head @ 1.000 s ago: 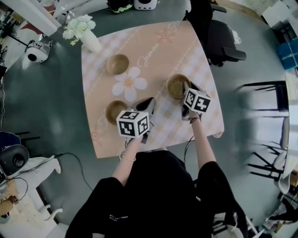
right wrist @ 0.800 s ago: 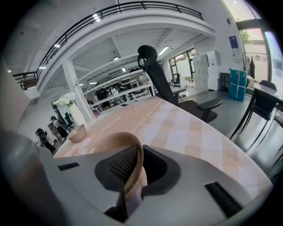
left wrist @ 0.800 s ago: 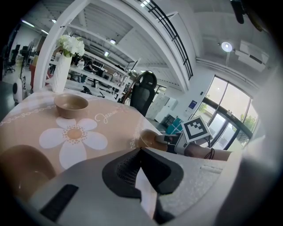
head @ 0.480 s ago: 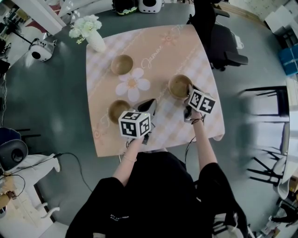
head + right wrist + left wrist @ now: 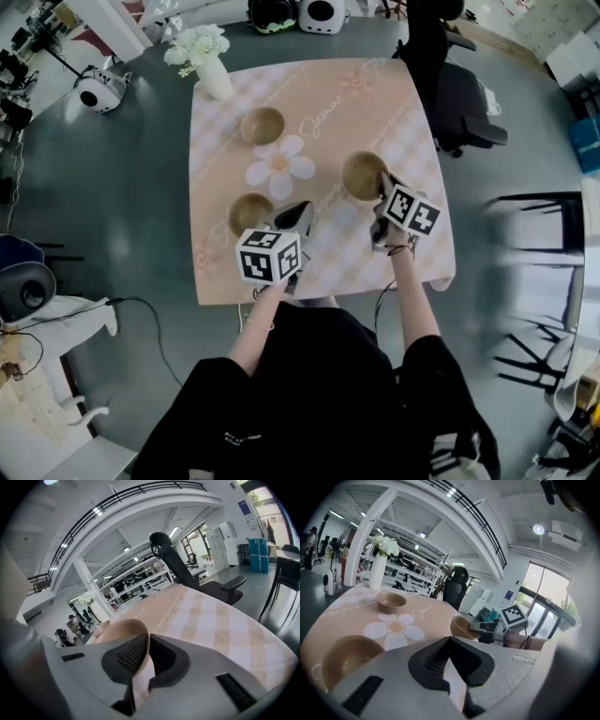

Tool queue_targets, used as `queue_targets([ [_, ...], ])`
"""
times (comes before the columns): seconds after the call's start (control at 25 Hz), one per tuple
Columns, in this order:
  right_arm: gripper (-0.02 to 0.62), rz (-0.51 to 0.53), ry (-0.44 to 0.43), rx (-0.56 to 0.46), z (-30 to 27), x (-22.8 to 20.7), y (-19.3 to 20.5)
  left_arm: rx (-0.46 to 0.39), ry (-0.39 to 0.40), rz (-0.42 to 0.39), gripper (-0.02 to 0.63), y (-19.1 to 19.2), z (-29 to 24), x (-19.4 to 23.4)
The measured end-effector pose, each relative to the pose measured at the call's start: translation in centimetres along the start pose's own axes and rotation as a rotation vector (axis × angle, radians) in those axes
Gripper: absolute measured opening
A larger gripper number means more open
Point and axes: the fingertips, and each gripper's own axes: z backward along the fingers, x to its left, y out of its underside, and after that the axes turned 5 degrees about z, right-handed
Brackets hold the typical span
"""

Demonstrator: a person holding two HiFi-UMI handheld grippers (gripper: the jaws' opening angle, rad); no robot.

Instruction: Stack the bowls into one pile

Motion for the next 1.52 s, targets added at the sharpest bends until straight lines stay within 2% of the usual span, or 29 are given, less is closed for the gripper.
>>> queue_targets([
  [0.32,0.011,0.041,-0.118,0.009,0.2,5.1,0.7,-0.089,-0.099,-0.024,-0.002,-0.3,4.4,1.9],
  [0.68,0.011,0.027,-0.295,0.019,-0.6,11.6,1.8,-0.178,-0.233,-0.036,-0.003,-0.1,9.6,5.1],
  [0.88,0.011,0.043,-0.390,0.038,-1.2,16.0,2.4,-0.228,-0.304,-0.011,-0.003,-0.2,12.2,6.9],
  [1.2,0.011,0.075,-0.510,0.077,-1.5,21.4,3.9,-0.255,-0.412,0.021,-0.003,1.0,15.6,9.6],
  [1.36,0.011,0.130,-0.559,0.118,-1.7,23.9,5.5,-0.254,-0.439,0.045,-0.002,1.6,16.6,10.7],
  [1.52,0.012,0.214,-0.566,0.153,-2.1,25.6,7.0,-0.248,-0.451,0.059,-0.003,2.0,17.4,11.7],
])
